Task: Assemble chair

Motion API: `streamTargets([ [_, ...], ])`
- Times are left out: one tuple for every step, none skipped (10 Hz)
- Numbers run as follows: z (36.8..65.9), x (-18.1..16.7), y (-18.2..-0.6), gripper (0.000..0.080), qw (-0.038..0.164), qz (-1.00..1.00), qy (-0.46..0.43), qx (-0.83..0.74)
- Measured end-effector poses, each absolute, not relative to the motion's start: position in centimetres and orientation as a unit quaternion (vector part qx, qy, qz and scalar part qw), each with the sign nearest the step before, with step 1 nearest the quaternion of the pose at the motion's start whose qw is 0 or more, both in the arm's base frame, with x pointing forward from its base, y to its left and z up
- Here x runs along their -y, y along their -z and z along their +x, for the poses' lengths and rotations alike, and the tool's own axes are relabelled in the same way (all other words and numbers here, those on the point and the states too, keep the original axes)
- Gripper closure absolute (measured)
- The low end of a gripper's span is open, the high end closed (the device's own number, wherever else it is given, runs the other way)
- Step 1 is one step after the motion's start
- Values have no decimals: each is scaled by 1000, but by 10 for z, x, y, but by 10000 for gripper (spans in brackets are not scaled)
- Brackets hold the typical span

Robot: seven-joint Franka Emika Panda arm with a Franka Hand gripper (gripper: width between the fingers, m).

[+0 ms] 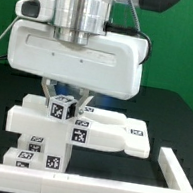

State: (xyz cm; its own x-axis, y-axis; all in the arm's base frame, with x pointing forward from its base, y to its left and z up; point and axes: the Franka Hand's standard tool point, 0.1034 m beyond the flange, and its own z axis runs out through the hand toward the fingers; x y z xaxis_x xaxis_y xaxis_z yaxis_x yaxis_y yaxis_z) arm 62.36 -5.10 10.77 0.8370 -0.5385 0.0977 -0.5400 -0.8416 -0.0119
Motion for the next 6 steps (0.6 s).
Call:
streamTargets([
  [624,54,-108,529,3,944,-49,326],
  [624,58,-108,529,-2,931,-50,361],
  [624,60,-107,529,-2,921,-50,386],
  [625,60,-108,529,-6,897,-50,439],
  [625,60,-108,529,-8,883,-50,466],
  [625,60,-108,529,-20,852,-47,521],
])
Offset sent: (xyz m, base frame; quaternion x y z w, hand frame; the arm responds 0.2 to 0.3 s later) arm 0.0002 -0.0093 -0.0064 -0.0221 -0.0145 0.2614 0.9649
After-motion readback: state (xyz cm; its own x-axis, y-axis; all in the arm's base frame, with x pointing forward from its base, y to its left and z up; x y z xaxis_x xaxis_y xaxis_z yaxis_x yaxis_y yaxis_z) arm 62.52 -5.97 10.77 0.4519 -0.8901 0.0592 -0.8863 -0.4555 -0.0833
